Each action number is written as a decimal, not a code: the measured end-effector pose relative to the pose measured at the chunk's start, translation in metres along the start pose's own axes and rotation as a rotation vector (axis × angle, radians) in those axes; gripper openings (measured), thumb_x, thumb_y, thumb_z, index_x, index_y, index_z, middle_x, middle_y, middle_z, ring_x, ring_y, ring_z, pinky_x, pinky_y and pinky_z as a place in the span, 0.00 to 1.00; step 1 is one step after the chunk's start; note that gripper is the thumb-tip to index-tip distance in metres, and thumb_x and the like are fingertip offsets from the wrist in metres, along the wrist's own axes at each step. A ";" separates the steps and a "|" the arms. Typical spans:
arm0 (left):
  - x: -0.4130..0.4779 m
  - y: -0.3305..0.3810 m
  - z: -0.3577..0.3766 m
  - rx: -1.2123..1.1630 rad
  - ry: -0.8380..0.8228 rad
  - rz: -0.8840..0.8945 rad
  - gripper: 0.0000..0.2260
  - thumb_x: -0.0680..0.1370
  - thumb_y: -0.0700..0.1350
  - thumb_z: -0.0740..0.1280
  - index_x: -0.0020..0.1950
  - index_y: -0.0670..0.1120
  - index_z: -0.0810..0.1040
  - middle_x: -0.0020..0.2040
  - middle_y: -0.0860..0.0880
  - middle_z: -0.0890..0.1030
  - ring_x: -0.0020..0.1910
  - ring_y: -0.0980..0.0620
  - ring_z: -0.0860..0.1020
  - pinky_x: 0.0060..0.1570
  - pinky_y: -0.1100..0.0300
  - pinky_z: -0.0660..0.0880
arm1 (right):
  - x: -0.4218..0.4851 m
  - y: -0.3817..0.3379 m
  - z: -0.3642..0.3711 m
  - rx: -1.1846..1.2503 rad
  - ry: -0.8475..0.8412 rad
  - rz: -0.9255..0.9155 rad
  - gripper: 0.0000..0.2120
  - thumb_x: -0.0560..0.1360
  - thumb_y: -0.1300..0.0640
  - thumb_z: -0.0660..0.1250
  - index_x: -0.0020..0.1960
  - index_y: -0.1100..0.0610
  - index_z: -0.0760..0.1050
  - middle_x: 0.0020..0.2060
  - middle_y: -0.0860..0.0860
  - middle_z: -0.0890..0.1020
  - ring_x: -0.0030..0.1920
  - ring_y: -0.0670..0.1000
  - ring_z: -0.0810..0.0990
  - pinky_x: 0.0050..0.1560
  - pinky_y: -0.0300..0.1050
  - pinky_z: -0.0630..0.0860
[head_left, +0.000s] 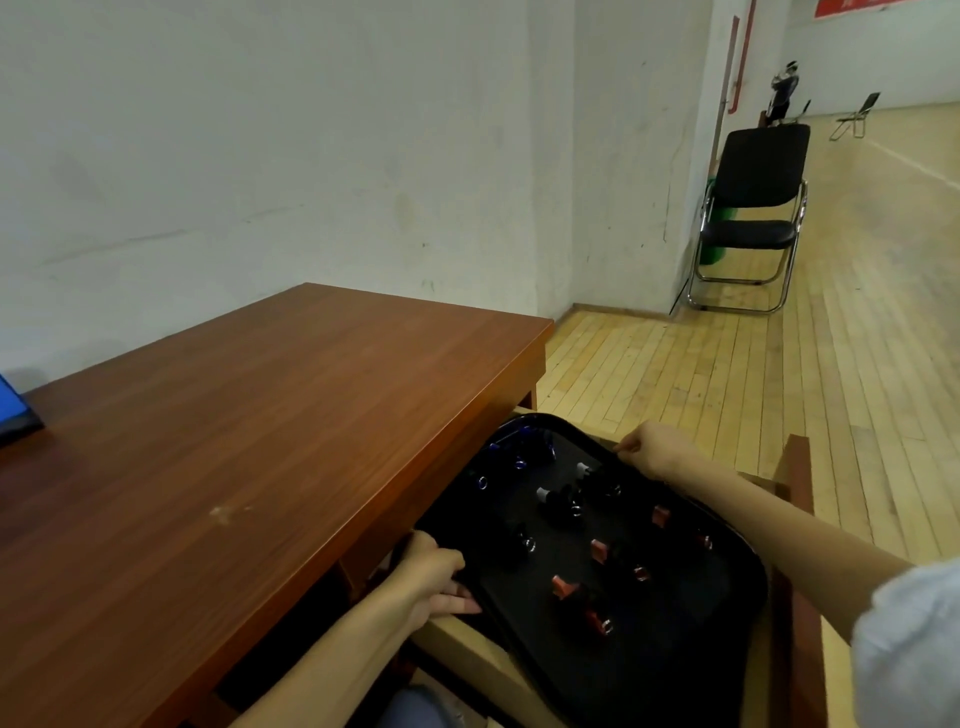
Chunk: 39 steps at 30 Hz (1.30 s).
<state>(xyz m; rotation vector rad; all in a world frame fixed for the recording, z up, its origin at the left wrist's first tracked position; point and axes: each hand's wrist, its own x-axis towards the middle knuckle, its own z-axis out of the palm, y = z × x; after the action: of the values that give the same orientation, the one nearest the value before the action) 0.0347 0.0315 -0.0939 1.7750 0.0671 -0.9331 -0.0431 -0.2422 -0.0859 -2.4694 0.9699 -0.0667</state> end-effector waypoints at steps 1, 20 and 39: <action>0.001 0.002 0.002 0.001 0.002 -0.009 0.27 0.78 0.30 0.58 0.75 0.42 0.53 0.67 0.34 0.67 0.55 0.37 0.77 0.32 0.50 0.80 | 0.003 -0.001 -0.001 0.009 -0.015 0.003 0.11 0.77 0.59 0.62 0.57 0.57 0.78 0.54 0.54 0.81 0.46 0.48 0.76 0.48 0.39 0.73; 0.009 0.002 0.036 -0.190 -0.116 -0.383 0.21 0.71 0.29 0.59 0.64 0.40 0.64 0.62 0.34 0.70 0.61 0.34 0.71 0.62 0.37 0.66 | 0.040 0.001 0.039 0.134 -0.138 0.030 0.18 0.77 0.68 0.55 0.63 0.59 0.74 0.63 0.55 0.76 0.63 0.54 0.73 0.59 0.42 0.69; 0.021 -0.029 0.074 -0.248 -0.003 -0.441 0.32 0.74 0.27 0.57 0.76 0.41 0.50 0.75 0.36 0.52 0.72 0.32 0.55 0.68 0.33 0.55 | 0.051 0.028 0.082 0.048 -0.227 0.036 0.21 0.75 0.70 0.54 0.64 0.59 0.73 0.64 0.57 0.74 0.65 0.56 0.71 0.61 0.44 0.69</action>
<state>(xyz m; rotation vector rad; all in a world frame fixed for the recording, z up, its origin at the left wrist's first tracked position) -0.0052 -0.0253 -0.1376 1.5528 0.5671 -1.1827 -0.0049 -0.2589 -0.1774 -2.3533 0.9035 0.1963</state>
